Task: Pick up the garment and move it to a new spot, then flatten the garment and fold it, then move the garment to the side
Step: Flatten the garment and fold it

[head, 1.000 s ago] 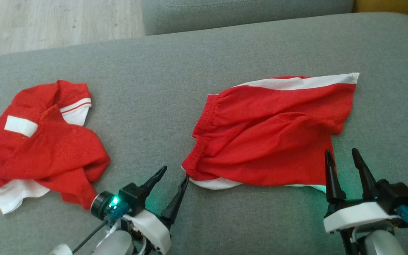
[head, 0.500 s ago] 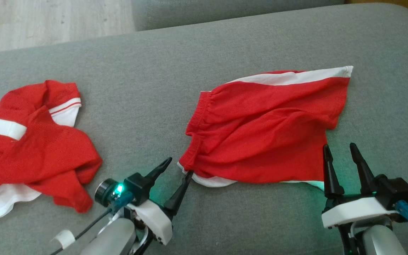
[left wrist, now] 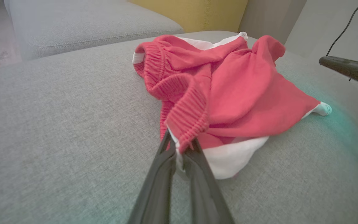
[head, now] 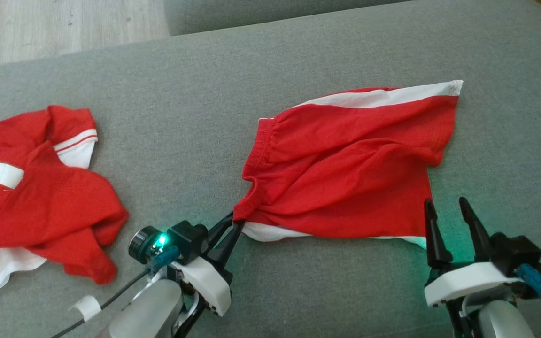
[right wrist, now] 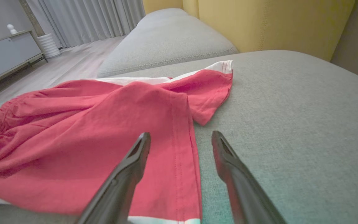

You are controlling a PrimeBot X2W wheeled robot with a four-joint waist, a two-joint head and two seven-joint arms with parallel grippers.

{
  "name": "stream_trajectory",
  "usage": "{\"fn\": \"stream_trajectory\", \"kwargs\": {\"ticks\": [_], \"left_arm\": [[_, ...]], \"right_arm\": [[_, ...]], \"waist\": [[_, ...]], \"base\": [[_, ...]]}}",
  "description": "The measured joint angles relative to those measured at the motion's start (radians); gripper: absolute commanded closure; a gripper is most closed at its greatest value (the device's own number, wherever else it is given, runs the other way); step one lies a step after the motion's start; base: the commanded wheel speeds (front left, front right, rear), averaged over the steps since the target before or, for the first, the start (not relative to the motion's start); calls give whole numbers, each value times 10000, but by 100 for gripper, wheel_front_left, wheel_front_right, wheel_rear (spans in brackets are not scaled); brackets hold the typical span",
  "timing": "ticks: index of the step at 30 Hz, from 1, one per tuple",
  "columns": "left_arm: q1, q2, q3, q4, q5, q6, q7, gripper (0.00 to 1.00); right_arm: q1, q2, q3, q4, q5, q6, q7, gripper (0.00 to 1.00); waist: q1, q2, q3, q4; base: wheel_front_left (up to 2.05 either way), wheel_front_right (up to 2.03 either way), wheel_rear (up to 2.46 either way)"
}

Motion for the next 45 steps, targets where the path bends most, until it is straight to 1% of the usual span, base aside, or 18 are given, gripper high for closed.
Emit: {"fn": "stream_trajectory", "kwargs": {"ticks": [7, 15, 23, 39, 40, 42, 44, 45], "left_arm": [[16, 0, 165, -8, -2, 194, -96, 100], [137, -25, 291, -59, -88, 366, -182, 100], [136, -59, 307, -100, -86, 366, -184, 100], [136, -50, 313, -104, -86, 366, -184, 100], [136, -50, 313, -104, -86, 366, -184, 100], [136, -50, 313, -104, -86, 366, -184, 100], [135, -50, 313, -105, -86, 366, -184, 100], [135, -50, 313, -105, -86, 366, -184, 100]], "right_arm": [[266, 0, -36, 180, -481, 0, 504, 0], [916, 6, 134, 378, -616, 0, 1524, 0], [896, 6, 318, 349, -796, 0, 1655, 0], [856, 6, 502, 412, -708, 0, 1783, 0], [856, 6, 506, 426, -700, 0, 1808, 5], [854, 6, 512, 449, -688, 0, 1839, 27], [837, 6, 522, 527, -681, 0, 1894, 80], [831, 6, 523, 556, -675, 0, 1927, 100]], "waist": [[-1, 0, -181, -8], [-1, 0, -342, -20], [-1, 0, -349, 45], [-1, 0, -375, 85], [-1, 0, -374, 83], [0, 0, -371, 82], [-1, 0, -360, 88], [0, 0, -353, 94]], "base": [[0, 0, 0], [0, 0, 0], [0, 0, 0], [0, 0, 0], [0, 0, 0], [0, 0, 0], [0, 0, 0], [0, 0, 0]]}}
